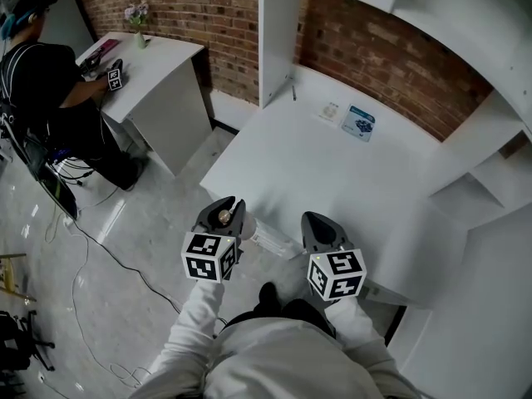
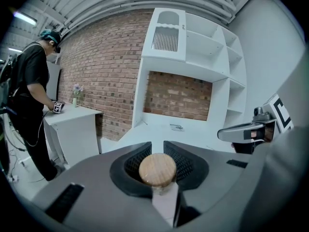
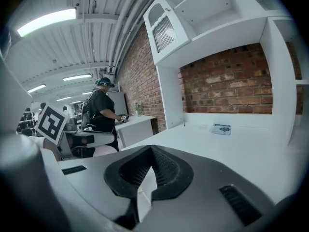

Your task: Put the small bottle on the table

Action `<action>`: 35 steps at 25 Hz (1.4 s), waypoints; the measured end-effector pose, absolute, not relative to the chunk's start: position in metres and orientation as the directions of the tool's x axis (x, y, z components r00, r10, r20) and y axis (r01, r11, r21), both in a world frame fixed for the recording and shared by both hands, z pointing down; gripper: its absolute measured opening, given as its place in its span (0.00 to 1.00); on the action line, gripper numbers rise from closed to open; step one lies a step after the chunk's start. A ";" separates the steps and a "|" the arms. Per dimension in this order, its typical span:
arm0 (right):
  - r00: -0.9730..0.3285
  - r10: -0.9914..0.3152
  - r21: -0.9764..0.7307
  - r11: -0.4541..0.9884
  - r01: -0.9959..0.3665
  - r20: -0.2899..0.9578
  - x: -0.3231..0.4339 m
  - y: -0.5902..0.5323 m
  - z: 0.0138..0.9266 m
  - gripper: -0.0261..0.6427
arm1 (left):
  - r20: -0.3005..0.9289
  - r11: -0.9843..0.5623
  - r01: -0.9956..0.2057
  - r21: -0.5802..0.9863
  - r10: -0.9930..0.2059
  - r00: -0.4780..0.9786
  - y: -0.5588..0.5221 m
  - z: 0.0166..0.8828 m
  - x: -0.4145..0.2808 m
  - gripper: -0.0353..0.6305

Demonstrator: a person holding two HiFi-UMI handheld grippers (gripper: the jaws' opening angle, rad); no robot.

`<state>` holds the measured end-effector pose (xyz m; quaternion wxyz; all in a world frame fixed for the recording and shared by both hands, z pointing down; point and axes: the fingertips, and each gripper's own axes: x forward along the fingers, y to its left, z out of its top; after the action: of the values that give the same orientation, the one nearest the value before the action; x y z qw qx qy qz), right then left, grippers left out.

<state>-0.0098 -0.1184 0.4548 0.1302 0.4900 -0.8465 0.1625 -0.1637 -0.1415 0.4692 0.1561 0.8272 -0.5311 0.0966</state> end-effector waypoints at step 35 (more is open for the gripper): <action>-0.464 -0.796 -0.164 0.436 -0.885 0.389 0.040 -0.219 0.462 0.08 | 0.407 -0.452 -0.891 0.052 -0.805 0.432 -0.295 0.502 -0.090 0.19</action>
<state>0.0396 -0.2192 0.4617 0.1277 0.5014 -0.8378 0.1742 -0.0895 -0.2947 0.5020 0.1309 0.8360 -0.5069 0.1642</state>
